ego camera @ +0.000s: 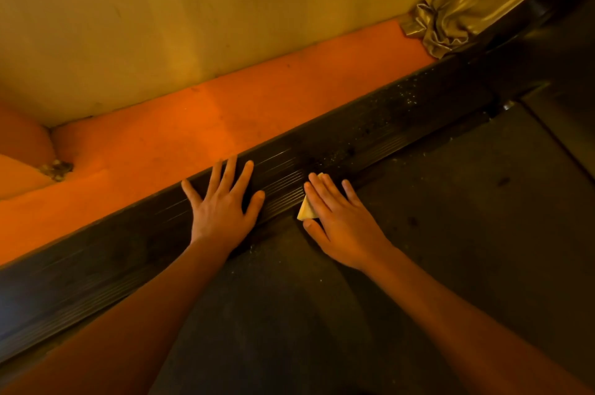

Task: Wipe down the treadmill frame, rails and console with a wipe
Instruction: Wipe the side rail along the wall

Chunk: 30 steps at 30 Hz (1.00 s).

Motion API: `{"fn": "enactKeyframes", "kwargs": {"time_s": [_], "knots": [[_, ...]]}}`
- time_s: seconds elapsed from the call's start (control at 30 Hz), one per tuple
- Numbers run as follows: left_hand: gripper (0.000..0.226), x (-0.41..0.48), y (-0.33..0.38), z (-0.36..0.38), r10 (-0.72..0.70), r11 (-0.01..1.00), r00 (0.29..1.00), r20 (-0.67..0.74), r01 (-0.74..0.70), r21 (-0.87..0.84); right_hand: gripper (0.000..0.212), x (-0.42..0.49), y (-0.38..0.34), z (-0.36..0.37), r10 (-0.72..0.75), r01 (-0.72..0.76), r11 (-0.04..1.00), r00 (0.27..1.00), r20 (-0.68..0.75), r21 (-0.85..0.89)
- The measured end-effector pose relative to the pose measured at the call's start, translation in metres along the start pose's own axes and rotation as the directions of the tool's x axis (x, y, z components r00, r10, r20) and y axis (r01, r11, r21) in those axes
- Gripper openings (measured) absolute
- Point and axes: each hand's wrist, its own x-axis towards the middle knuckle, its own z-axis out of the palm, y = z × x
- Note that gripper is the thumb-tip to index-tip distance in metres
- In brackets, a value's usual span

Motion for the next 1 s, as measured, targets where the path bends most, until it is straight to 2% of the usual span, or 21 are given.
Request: {"fn": "enactKeyframes", "kwargs": {"time_s": [0.27, 0.43, 0.6, 0.73, 1.0], "knots": [[0.065, 0.009, 0.014, 0.014, -0.022, 1.0, 0.996, -0.09, 0.023, 0.006, 0.07, 0.052, 0.001, -0.02, -0.029, 0.029, 1.0, 0.999, -0.034, -0.005], [0.069, 0.011, 0.016, 0.015, -0.02, 0.999, 0.997, -0.079, 0.022, 0.027, 0.069, 0.108, 0.004, -0.043, -0.042, 0.042, 0.999, 0.999, -0.009, -0.031], [0.068, 0.009, 0.017, 0.013, -0.026, 1.0, 0.997, -0.078, 0.027, 0.011, 0.068, 0.049, 0.003, -0.02, -0.021, 0.024, 0.999, 0.998, -0.054, 0.046], [0.064, 0.01, 0.017, 0.012, -0.027, 1.0, 0.996, -0.084, 0.028, 0.01, 0.066, 0.016, 0.005, -0.006, 0.022, -0.022, 1.0, 0.999, -0.028, 0.019], [0.068, 0.011, 0.014, 0.014, -0.016, 1.0, 0.996, -0.089, 0.018, 0.014, 0.066, 0.109, 0.006, -0.043, 0.0, 0.0, 1.0, 1.0, -0.029, -0.009]]}}
